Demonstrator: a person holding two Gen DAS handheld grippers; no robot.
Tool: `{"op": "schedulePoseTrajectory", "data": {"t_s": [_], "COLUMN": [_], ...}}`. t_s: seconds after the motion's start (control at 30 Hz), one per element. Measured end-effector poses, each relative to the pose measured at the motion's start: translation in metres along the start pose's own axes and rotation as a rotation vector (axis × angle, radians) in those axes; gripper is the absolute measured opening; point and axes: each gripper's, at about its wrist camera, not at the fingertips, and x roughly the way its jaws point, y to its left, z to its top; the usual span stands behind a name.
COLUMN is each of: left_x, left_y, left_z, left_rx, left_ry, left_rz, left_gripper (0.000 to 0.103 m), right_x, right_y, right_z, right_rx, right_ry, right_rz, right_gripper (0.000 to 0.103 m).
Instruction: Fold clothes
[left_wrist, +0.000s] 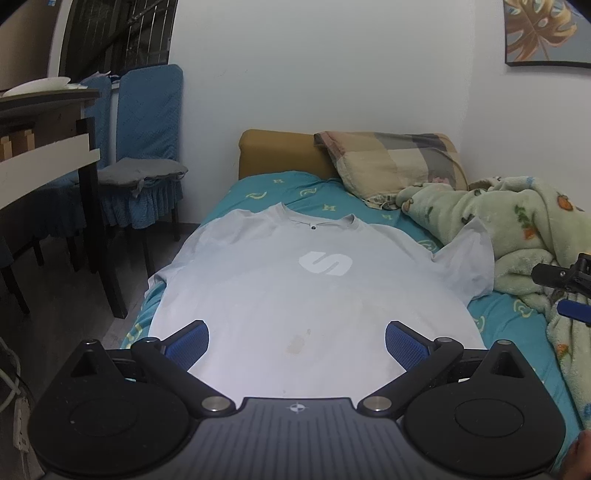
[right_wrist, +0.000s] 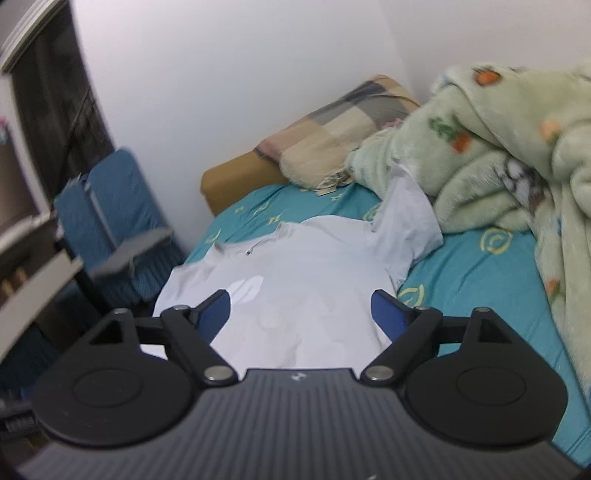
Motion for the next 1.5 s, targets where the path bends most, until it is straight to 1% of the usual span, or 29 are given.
{"op": "schedulePoseTrajectory", "data": {"t_s": [0.23, 0.37, 0.5, 0.57, 0.63, 0.7, 0.8, 0.87, 0.9, 0.93, 0.97, 1.07, 1.17, 1.23, 1.3, 1.33, 1.4, 1.43, 1.47, 1.5], "left_x": [0.008, 0.013, 0.019, 0.024, 0.031, 0.041, 0.056, 0.065, 0.069, 0.074, 0.078, 0.091, 0.103, 0.11, 0.116, 0.118, 0.122, 0.124, 0.125, 0.125], "left_y": [-0.002, -0.002, -0.003, -0.003, -0.002, 0.0, 0.003, 0.007, 0.01, 0.011, 0.013, 0.017, 0.019, 0.021, 0.023, 0.022, 0.022, 0.022, 0.022, 0.022], "left_z": [-0.005, -0.009, -0.011, -0.013, -0.015, -0.015, -0.015, -0.015, -0.015, -0.015, -0.015, -0.014, -0.015, -0.016, -0.018, -0.018, -0.019, -0.019, -0.019, -0.019], "left_rx": [0.001, 0.002, 0.015, 0.023, 0.029, 0.022, 0.009, -0.004, -0.012, -0.021, -0.029, -0.039, -0.043, -0.065, -0.086, -0.089, -0.093, -0.095, -0.098, -0.105], "left_ry": [0.023, 0.038, 0.05, 0.06, 0.071, 0.084, 0.105, 0.116, 0.121, 0.126, 0.131, 0.139, 0.154, 0.175, 0.193, 0.199, 0.208, 0.212, 0.213, 0.213], "left_rz": [0.04, 0.071, 0.111, 0.121, 0.131, 0.138, 0.146, 0.143, 0.141, 0.135, 0.131, 0.124, 0.119, 0.104, 0.084, 0.08, 0.073, 0.07, 0.067, 0.068], "left_gripper": [0.103, 0.103, 0.103, 0.103, 0.103, 0.103, 0.103, 0.103, 0.103, 0.103, 0.103, 0.103, 0.103, 0.103, 0.103, 0.103, 0.103, 0.103, 0.103, 0.103], "right_x": [0.018, 0.049, 0.091, 0.116, 0.143, 0.167, 0.201, 0.222, 0.229, 0.235, 0.243, 0.268, 0.289, 0.299, 0.312, 0.317, 0.325, 0.328, 0.33, 0.332], "right_y": [-0.028, -0.058, -0.101, -0.124, -0.145, -0.161, -0.182, -0.198, -0.203, -0.203, -0.2, -0.191, -0.191, -0.192, -0.195, -0.194, -0.193, -0.192, -0.19, -0.188], "right_z": [0.011, 0.031, 0.045, 0.044, 0.037, 0.031, 0.024, 0.018, 0.016, 0.016, 0.017, 0.019, 0.022, 0.024, 0.025, 0.025, 0.028, 0.029, 0.031, 0.032], "right_rx": [0.185, 0.32, 0.482, 0.541, 0.586, 0.576, 0.529, 0.511, 0.486, 0.437, 0.379, 0.24, 0.245, 0.28, 0.294, 0.291, 0.293, 0.292, 0.291, 0.295], "right_ry": [0.003, -0.012, -0.046, -0.056, -0.034, -0.015, 0.005, 0.014, -0.009, -0.041, -0.055, -0.068, -0.096, -0.107, -0.076, -0.052, -0.019, -0.013, -0.012, -0.015], "right_rz": [-0.017, 0.005, 0.02, 0.022, 0.021, -0.019, -0.09, -0.118, -0.108, -0.095, -0.095, -0.084, -0.026, 0.053, 0.141, 0.168, 0.187, 0.166, 0.133, 0.104], "right_gripper": [0.085, 0.085, 0.085, 0.081, 0.08, 0.08, 0.08, 0.079, 0.076, 0.076, 0.076, 0.077, 0.079, 0.079, 0.073, 0.068, 0.065, 0.059, 0.052, 0.048]}}
